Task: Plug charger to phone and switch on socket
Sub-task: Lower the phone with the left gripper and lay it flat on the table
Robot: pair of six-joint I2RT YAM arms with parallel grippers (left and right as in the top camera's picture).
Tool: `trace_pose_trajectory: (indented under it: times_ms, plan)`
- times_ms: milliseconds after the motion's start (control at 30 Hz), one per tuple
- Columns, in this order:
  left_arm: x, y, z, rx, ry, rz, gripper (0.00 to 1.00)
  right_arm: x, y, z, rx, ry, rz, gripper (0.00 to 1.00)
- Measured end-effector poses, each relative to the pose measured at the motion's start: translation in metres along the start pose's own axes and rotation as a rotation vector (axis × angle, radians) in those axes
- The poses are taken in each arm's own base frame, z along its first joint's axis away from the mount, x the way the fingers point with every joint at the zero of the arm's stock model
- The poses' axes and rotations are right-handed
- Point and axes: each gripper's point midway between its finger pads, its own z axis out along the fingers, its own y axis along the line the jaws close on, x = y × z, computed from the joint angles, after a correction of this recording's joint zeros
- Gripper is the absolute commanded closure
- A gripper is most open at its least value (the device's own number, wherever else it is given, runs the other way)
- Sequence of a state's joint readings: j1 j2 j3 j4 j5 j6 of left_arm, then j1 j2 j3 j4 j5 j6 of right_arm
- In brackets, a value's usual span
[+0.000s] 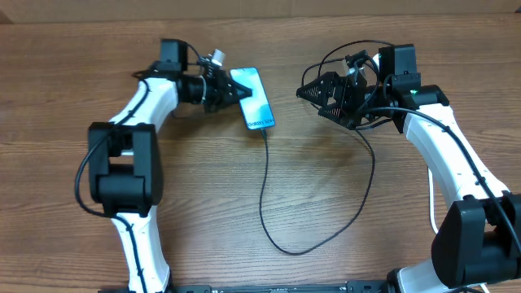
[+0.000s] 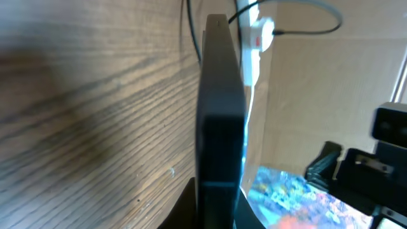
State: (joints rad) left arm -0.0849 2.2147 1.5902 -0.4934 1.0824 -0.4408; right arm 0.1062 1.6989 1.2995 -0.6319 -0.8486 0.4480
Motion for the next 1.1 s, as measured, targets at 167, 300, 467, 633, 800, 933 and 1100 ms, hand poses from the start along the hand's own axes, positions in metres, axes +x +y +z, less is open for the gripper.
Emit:
trace_pose_trajectory:
  times_ms: [167, 300, 467, 633, 800, 933, 1100]
  plan:
    - [0.009, 0.005, 0.013, -0.025, 0.031, -0.024, 0.96, 0.0, -0.001, 0.0, 0.004, -0.002, 0.0, 0.0]
    - [0.014, 0.016, 0.015, -0.089, 0.035, -0.063, 0.96, -0.001, -0.002, 0.0, 0.012, -0.006, -0.003, 0.0]
    - [0.017, 0.026, 0.017, -0.153, 0.031, -0.08, 0.96, 0.0, -0.003, 0.0, 0.016, -0.005, 0.001, 0.0]
    - [0.02, 0.035, 0.022, -0.16, 0.044, -0.097, 0.96, 0.0, -0.003, 0.0, 0.016, -0.004, 0.001, 0.0]
    - [0.029, 0.053, 0.033, -0.132, 0.091, -0.154, 0.96, 0.0, -0.003, 0.0, 0.016, -0.004, 0.001, 0.0]
    - [0.032, 0.06, 0.038, -0.122, 0.109, -0.176, 0.96, 0.0, -0.003, 0.0, 0.017, -0.004, 0.002, 0.0]
    - [0.032, 0.059, 0.038, -0.115, 0.111, -0.175, 0.96, 0.0, -0.003, 0.0, 0.017, -0.004, 0.002, 0.0]
